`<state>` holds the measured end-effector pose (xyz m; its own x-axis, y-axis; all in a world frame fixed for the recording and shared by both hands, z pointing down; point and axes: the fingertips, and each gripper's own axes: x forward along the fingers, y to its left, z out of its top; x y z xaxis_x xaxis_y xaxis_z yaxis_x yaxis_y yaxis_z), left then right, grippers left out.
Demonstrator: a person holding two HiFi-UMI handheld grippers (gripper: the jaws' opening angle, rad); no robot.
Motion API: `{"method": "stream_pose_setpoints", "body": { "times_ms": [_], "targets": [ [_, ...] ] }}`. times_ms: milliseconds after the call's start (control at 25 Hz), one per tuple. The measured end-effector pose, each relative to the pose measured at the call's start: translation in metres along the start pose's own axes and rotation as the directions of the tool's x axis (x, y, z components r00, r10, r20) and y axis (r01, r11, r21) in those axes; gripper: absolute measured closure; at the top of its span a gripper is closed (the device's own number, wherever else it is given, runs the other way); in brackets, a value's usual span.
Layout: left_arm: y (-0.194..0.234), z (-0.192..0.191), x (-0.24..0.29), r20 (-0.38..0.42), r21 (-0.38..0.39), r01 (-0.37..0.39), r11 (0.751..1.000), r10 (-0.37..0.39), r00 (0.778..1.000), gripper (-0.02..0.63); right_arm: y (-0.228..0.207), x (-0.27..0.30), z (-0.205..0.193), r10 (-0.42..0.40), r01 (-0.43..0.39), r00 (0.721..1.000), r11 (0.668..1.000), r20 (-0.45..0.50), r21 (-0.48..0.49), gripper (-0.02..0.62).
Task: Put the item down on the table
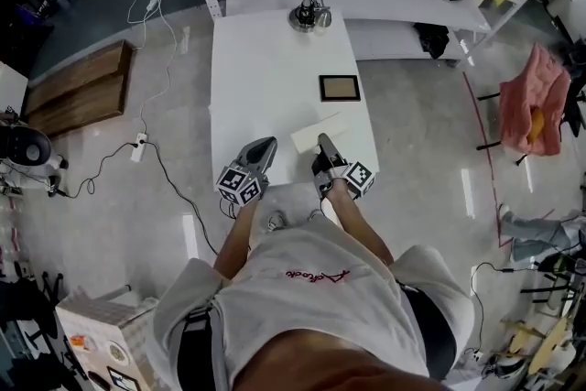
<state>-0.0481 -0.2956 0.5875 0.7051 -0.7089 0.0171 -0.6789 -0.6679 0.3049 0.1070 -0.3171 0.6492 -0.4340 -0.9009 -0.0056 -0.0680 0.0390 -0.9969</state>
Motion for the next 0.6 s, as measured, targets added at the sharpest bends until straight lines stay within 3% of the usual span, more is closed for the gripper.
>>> {"method": "stream_pose_setpoints", "body": {
  "times_ms": [240,600],
  "targets": [
    [-0.006,-0.009,-0.010,-0.027,-0.023,-0.013,1.000,0.013,1.000,0.592,-0.004,-0.012,-0.008,-0.006,0.006,1.000,1.000,-0.012,0.006,0.400],
    [-0.021,-0.038,-0.026,-0.069,-0.103,-0.013,0.995,0.006,0.998,0.592,-0.034,-0.046,-0.025,-0.101,0.101,0.995,0.995,-0.014,0.023,0.400]
  ]
}}
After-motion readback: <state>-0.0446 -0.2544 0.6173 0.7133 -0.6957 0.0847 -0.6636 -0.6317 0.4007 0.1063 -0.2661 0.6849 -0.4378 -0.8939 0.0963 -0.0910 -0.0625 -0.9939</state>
